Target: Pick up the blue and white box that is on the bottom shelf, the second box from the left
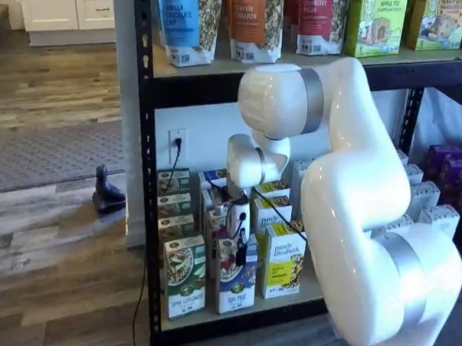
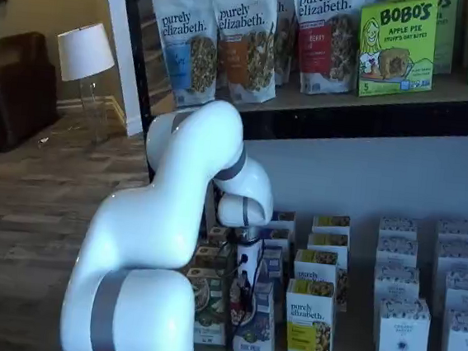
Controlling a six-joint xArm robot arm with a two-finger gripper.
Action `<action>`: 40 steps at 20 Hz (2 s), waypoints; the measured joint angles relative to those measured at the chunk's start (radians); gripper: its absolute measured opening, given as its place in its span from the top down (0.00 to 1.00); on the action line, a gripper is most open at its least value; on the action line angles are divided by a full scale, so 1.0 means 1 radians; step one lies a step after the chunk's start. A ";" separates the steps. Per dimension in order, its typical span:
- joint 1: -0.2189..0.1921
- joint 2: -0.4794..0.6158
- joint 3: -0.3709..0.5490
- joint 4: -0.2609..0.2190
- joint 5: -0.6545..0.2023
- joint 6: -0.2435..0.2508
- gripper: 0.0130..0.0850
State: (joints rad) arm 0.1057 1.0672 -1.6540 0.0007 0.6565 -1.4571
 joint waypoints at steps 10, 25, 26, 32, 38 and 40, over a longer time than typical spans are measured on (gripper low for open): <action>-0.003 -0.006 0.026 0.000 -0.047 -0.004 0.17; 0.002 -0.004 0.035 0.009 -0.072 -0.006 0.33; 0.003 -0.004 0.035 0.008 -0.070 -0.005 0.39; 0.006 -0.001 0.033 0.004 -0.069 0.001 0.39; 0.008 0.002 0.033 0.002 -0.070 0.005 0.39; 0.007 0.000 0.035 0.001 -0.071 0.004 0.50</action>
State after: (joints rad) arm 0.1123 1.0672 -1.6187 0.0021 0.5860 -1.4528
